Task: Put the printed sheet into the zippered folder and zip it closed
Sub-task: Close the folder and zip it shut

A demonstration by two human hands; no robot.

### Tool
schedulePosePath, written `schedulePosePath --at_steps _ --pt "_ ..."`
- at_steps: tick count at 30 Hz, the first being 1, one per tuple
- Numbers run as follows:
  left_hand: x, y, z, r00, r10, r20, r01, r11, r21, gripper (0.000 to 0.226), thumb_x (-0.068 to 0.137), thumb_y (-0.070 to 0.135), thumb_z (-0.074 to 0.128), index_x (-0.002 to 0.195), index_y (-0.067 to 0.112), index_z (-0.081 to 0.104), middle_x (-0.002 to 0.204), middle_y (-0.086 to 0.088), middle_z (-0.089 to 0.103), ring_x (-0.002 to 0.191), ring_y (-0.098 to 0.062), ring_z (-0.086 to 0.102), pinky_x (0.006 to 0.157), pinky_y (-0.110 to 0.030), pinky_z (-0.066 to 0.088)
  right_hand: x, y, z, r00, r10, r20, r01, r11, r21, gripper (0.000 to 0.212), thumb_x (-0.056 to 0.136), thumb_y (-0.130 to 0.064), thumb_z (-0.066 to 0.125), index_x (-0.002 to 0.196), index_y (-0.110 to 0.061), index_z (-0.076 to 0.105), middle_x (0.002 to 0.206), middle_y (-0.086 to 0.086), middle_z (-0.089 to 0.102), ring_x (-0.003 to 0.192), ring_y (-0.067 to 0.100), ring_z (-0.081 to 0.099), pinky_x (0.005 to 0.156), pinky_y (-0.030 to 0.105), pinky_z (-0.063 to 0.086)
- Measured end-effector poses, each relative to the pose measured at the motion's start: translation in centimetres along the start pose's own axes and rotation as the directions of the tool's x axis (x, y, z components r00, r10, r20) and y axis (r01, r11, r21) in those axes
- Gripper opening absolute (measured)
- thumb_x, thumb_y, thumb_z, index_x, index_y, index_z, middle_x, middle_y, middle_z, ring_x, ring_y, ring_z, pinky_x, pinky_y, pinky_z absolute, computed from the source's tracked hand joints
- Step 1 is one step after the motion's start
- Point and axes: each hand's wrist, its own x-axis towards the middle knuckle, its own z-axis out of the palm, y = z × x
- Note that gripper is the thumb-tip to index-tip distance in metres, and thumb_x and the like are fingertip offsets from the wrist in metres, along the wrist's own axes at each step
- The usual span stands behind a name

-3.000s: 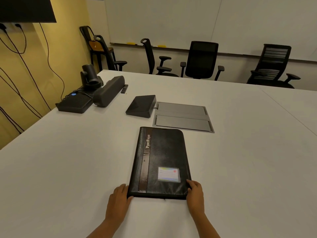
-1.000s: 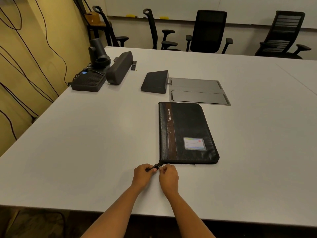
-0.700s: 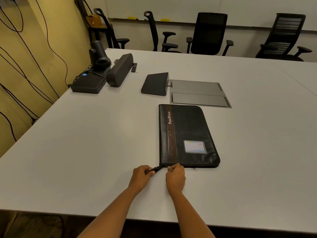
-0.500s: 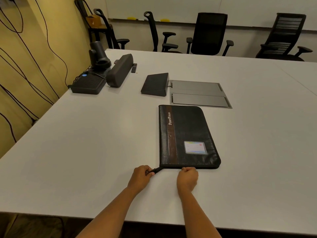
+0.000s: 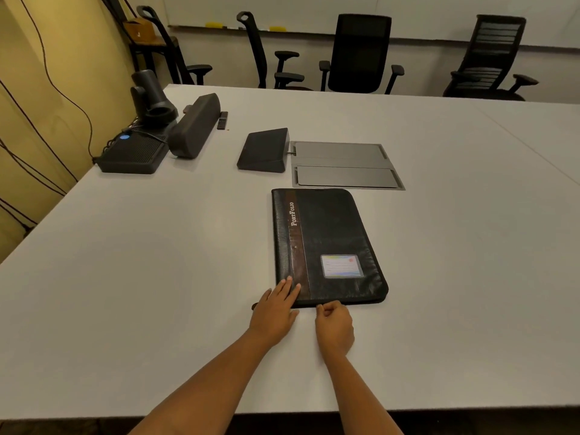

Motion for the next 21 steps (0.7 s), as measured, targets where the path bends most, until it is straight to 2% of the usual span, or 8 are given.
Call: schedulePosePath --at_steps 4,7,9,12,15,17,19,21 --pt "0.4 -0.5 0.3 0.998 0.004 -0.062 0.0 0.998 0.059 0.05 0.101 0.034 0.027 0.149 0.027 0.015 0.159 0.001 0.01 0.147 -0.013 0.01 0.118 -0.033 0.013 1.0 0.7 -1.0 0.993 0.063 -0.099 -0.063 0.998 0.004 0.013 0.089 -0.022 0.058 0.079 -0.015 0.053 0.09 0.006 0.062 0.073 0.021 0.057 0.065 0.029 0.042" --pt "0.6 -0.7 0.2 0.997 0.031 -0.068 -0.027 0.997 0.066 0.049 0.1 0.035 0.031 0.147 0.027 0.022 0.158 0.0 0.016 0.146 -0.013 0.016 0.117 -0.034 0.017 3.0 1.5 -3.0 0.941 0.279 -0.19 -0.252 0.955 0.154 0.012 0.091 -0.022 0.055 0.087 -0.011 0.057 0.096 0.011 0.062 0.086 0.034 0.061 0.074 0.038 0.045" --pt "0.5 -0.5 0.2 0.997 0.029 -0.073 -0.025 0.998 0.064 0.049 0.099 0.034 0.032 0.147 0.026 0.024 0.158 0.0 0.018 0.145 -0.014 0.018 0.117 -0.032 0.019 4.9 2.2 -4.9 0.902 0.367 -0.225 -0.331 0.926 0.182 0.015 0.091 -0.023 0.055 0.093 -0.009 0.06 0.104 0.014 0.062 0.094 0.038 0.06 0.076 0.039 0.044" --pt "0.8 0.5 0.0 0.998 -0.023 -0.052 0.026 0.997 0.07 0.05 0.097 0.033 0.034 0.146 0.022 0.027 0.157 -0.006 0.021 0.145 -0.018 0.02 0.116 -0.033 0.022 6.9 3.6 -7.0 0.944 0.271 -0.19 -0.255 0.961 0.102 0.016 0.091 -0.023 0.057 0.093 -0.008 0.06 0.102 0.014 0.064 0.088 0.032 0.06 0.076 0.038 0.046" --pt "1.8 3.4 -0.6 0.986 -0.167 -0.011 0.167 0.985 0.05 0.054 0.095 0.045 0.035 0.138 0.012 0.038 0.152 -0.017 0.03 0.141 -0.028 0.028 0.113 -0.038 0.028 7.3 5.2 -7.7 0.984 0.118 -0.134 -0.113 0.993 0.043 0.015 0.09 -0.028 0.058 0.089 -0.013 0.057 0.094 0.01 0.065 0.077 0.021 0.055 0.072 0.034 0.045" --pt "2.7 5.2 -1.0 0.974 -0.227 -0.01 0.227 0.973 0.041 0.055 0.095 0.049 0.034 0.131 0.008 0.043 0.146 -0.021 0.038 0.136 -0.033 0.035 0.111 -0.04 0.03 7.5 5.9 -7.9 0.99 0.075 -0.118 -0.071 0.997 0.038 0.016 0.089 -0.031 0.059 0.088 -0.015 0.058 0.092 0.006 0.065 0.075 0.018 0.054 0.069 0.029 0.043" --pt "3.6 6.4 -0.9 0.978 -0.207 -0.015 0.207 0.978 -0.004 0.052 0.097 0.043 0.034 0.135 0.008 0.039 0.15 -0.019 0.031 0.14 -0.031 0.027 0.115 -0.041 0.025 7.8 6.3 -8.2 0.996 0.044 -0.082 -0.041 0.999 0.033 0.016 0.088 -0.032 0.06 0.089 -0.016 0.059 0.091 0.004 0.065 0.075 0.017 0.055 0.068 0.027 0.041" --pt "4.5 7.3 -0.5 0.99 -0.139 0.032 0.14 0.989 -0.041 0.056 0.099 0.039 0.034 0.146 0.011 0.022 0.158 -0.014 0.012 0.146 -0.027 0.01 0.119 -0.041 0.014 8.5 6.8 -8.6 1.0 -0.004 -0.014 0.005 1.0 0.03 0.016 0.088 -0.032 0.061 0.089 -0.016 0.06 0.089 0.001 0.064 0.077 0.018 0.058 0.067 0.026 0.042"
